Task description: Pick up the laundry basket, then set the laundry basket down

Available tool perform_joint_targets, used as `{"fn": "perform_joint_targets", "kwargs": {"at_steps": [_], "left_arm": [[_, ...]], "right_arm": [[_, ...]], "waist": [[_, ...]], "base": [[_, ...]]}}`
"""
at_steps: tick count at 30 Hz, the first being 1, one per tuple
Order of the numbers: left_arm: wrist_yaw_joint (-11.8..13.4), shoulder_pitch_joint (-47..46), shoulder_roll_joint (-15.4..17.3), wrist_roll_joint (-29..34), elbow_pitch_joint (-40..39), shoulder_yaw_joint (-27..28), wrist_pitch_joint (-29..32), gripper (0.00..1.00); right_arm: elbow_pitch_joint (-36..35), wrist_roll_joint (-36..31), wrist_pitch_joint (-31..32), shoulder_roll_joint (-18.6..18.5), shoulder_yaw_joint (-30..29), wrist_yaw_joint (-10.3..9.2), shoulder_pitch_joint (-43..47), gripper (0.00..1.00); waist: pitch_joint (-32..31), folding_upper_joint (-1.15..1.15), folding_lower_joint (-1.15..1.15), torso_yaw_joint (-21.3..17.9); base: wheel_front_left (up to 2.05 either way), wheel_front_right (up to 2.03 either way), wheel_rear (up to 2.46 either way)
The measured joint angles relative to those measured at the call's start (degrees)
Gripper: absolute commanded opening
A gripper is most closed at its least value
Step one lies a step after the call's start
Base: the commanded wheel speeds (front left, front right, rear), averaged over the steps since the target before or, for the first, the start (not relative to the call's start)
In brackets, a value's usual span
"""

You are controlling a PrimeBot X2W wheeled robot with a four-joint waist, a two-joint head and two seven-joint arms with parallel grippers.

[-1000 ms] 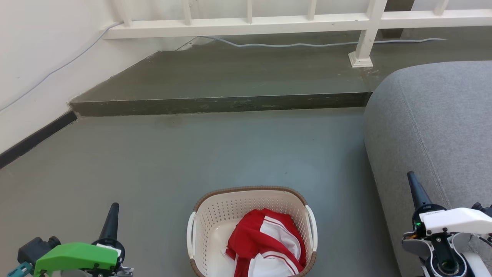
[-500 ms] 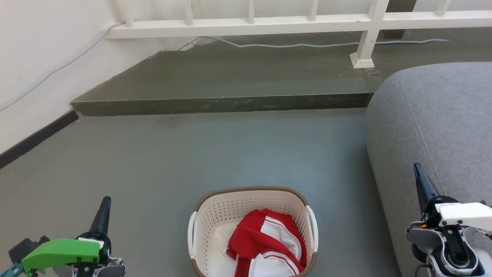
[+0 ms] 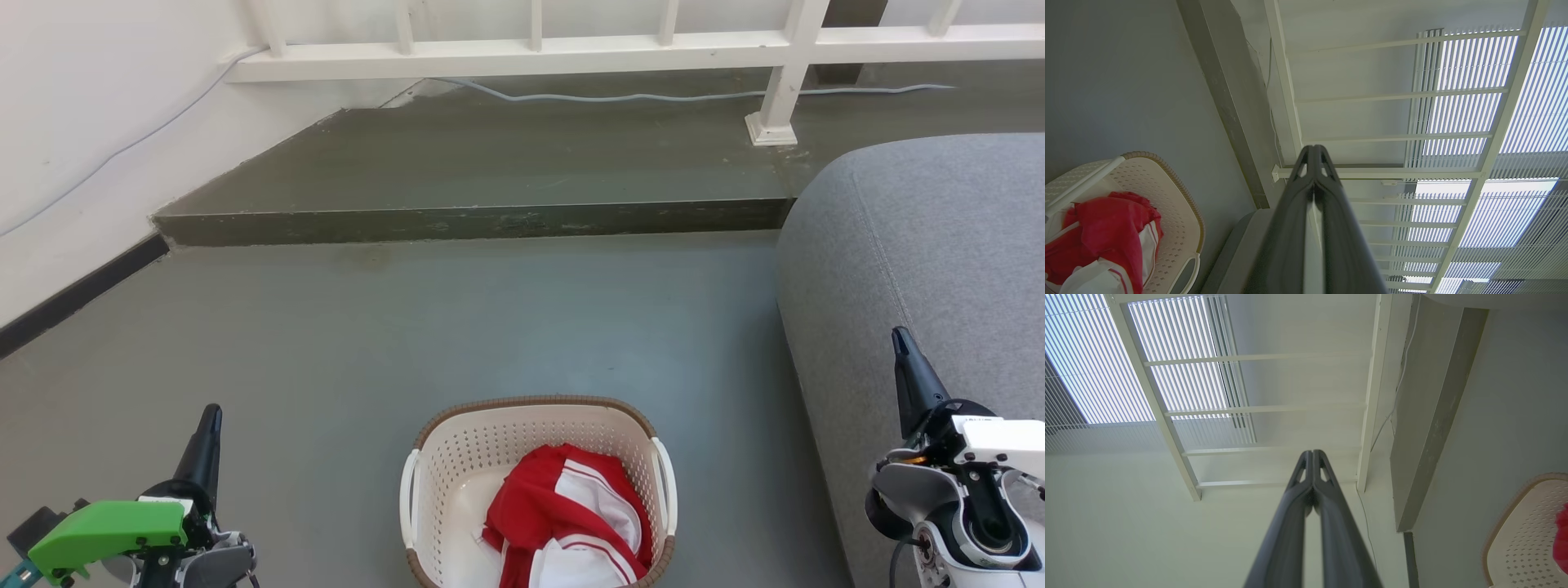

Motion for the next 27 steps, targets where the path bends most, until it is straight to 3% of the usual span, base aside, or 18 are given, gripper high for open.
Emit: {"fn": "perform_joint_targets", "kwargs": {"at_steps": [27], "left_arm": [[-0.49, -0.61, -0.07, 0.0, 0.82, 0.09, 0.43, 0.0]], "right_arm": [[1.08, 0.0, 0.48, 0.01, -0.14, 0.47, -0.36, 0.0]], "waist": [[-0.05, 0.0, 0.0, 0.0]], "base": [[0.0, 0.0, 0.0]]}}
